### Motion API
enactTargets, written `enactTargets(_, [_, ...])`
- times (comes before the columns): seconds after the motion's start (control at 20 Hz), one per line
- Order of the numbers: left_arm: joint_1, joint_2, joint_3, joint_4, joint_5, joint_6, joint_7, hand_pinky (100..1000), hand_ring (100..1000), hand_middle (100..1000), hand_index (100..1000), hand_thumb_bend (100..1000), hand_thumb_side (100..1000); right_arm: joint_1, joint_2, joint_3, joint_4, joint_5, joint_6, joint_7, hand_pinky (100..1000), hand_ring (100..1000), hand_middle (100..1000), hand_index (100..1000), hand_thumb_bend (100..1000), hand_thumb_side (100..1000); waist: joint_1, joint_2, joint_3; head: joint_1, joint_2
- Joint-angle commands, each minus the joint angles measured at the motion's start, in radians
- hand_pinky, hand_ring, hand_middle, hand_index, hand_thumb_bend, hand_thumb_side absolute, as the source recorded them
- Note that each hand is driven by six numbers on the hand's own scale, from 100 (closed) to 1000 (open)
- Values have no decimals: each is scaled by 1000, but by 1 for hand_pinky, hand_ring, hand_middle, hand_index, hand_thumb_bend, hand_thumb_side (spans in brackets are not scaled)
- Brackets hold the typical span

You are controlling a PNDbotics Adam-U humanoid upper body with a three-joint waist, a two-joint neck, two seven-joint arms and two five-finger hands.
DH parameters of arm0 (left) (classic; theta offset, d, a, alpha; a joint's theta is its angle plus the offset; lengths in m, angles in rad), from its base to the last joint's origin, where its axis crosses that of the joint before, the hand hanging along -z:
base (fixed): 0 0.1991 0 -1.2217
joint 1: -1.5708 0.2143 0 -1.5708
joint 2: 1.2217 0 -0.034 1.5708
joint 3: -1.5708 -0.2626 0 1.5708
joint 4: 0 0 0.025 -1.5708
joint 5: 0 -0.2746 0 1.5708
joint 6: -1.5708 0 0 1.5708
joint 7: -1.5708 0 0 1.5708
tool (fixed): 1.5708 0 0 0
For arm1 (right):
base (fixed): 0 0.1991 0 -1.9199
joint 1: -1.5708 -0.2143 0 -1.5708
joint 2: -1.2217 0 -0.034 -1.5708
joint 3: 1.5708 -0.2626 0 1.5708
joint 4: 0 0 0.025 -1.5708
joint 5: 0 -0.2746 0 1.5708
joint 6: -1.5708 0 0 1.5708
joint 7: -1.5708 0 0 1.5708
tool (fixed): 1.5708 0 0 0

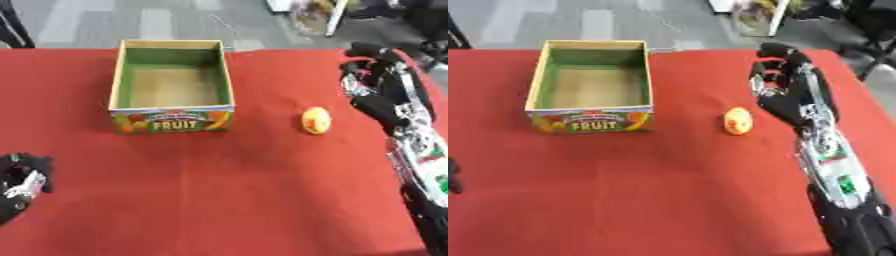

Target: Pick up objects on the table and place them in the box.

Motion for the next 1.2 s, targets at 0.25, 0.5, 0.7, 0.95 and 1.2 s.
enactTargets(0.25, [-9,11,4,-18,1,-1,-2,497,461,502,517,226,356,-22,-85,4,1,17,-16,15,596,679,704,786,101,100,-1,-18,1,-5,-10])
enactTargets(0.5, [-6,13,4,-18,0,-1,-3,497,461,502,517,226,356,-48,-188,31,28,61,-58,89,606,689,722,795,126,100,-6,-22,2,-4,-8])
enactTargets(0.7, [-1,16,4,-17,-1,0,-3,497,462,502,517,226,357,-84,-287,66,94,137,-113,190,627,710,741,809,101,100,-12,-28,1,0,-4])
enactTargets(0.95, [4,19,1,-15,-2,0,-6,497,462,502,517,227,356,-174,-364,114,281,279,-180,307,650,738,765,818,202,100,-16,-36,0,-4,-1])
enactTargets(1.2, [6,20,-1,-13,-1,-2,-8,497,462,503,517,226,356,-254,-359,136,455,375,-230,376,668,762,782,820,217,100,-11,-41,3,-9,-2])
